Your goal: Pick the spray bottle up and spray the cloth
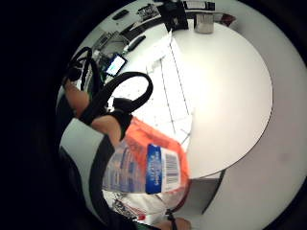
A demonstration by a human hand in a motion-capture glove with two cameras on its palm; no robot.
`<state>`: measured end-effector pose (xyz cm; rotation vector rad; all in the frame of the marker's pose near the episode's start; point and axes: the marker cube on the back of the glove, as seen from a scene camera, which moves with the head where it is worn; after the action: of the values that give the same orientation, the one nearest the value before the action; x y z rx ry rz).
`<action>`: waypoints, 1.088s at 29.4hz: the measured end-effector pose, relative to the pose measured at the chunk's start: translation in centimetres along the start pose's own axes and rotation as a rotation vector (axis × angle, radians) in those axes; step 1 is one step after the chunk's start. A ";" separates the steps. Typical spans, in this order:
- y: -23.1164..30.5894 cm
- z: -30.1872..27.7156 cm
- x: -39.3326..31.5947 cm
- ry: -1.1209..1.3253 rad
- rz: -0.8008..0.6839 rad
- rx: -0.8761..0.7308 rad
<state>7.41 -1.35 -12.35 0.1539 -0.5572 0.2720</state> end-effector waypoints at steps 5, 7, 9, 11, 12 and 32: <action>-1.1 3.8 3.4 0.007 0.049 -0.102; -1.1 3.5 3.5 0.012 0.049 -0.102; -1.0 2.2 2.3 0.014 0.036 -0.078; -0.9 0.4 0.4 0.013 0.007 -0.045; -0.9 -0.3 -0.4 0.015 -0.006 -0.032; -1.1 -1.9 -3.8 0.055 -0.028 -0.039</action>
<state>5.55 -2.83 -16.08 0.1164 -0.5049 0.2375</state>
